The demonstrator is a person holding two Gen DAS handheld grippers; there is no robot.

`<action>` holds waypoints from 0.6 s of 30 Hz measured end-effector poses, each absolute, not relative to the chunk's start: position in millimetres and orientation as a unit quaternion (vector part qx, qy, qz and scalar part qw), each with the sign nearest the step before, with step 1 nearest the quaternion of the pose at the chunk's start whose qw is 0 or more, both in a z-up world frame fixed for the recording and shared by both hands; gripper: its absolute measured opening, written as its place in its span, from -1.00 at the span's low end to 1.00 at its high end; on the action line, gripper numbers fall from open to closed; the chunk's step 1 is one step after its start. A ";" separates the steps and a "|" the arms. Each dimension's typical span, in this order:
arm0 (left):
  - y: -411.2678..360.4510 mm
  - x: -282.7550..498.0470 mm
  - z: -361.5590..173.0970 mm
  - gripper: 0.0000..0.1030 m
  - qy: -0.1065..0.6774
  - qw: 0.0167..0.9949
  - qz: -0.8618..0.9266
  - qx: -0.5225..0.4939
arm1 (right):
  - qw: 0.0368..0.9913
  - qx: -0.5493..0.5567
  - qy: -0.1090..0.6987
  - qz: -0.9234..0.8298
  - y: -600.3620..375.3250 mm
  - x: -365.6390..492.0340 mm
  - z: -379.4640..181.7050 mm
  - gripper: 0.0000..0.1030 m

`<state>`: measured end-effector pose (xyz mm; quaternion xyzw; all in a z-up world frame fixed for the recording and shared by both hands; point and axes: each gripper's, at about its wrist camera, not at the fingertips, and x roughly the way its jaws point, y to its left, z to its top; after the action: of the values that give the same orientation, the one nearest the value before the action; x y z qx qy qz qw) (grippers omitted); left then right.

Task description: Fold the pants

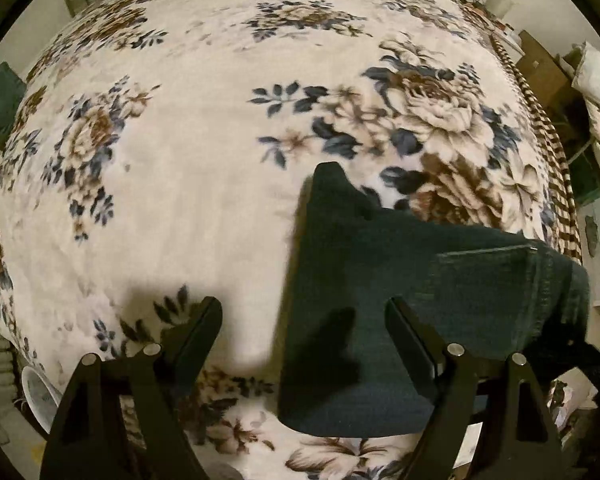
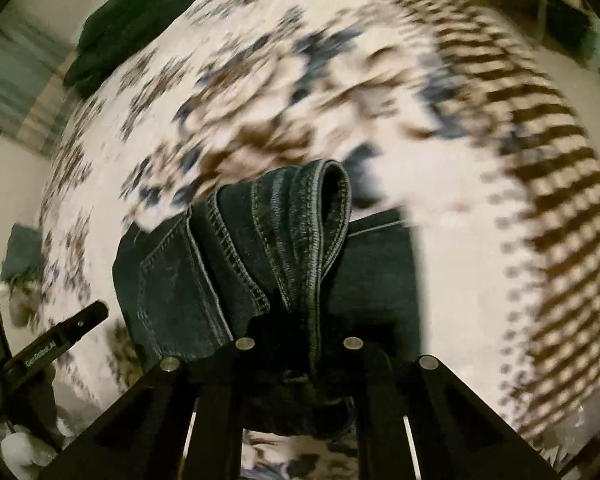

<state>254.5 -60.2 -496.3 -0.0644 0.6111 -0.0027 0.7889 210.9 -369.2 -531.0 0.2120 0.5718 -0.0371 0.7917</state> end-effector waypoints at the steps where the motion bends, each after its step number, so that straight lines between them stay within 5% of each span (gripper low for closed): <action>1: -61.7 254.7 -497.1 0.61 0.612 0.788 -0.005 -0.066 | 0.791 0.224 0.567 -0.053 -384.9 203.3 -526.7 -0.76; 10: -82.4 261.8 -527.3 0.61 0.632 0.766 -0.039 -0.106 | 0.767 0.242 0.584 -0.114 -452.2 194.1 -571.0 -0.71; 13: -90.3 268.0 -547.8 0.61 0.648 0.754 -0.047 -0.097 | 0.737 0.285 0.603 -0.111 -465.1 202.6 -596.9 -0.16; 15: -90.3 271.7 -558.8 0.61 0.659 0.743 -0.049 -0.106 | 0.719 0.333 0.599 -0.116 -482.3 192.4 -598.9 0.67; 18: -85.3 270.3 -557.5 0.61 0.660 0.737 -0.057 -0.135 | 0.710 0.391 0.575 -0.108 -494.4 161.1 -589.8 0.79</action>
<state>270.3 -85.3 -557.5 -0.1351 0.6600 -0.0573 0.7368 161.1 -494.4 -589.8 0.3908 0.5753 -0.1076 0.7105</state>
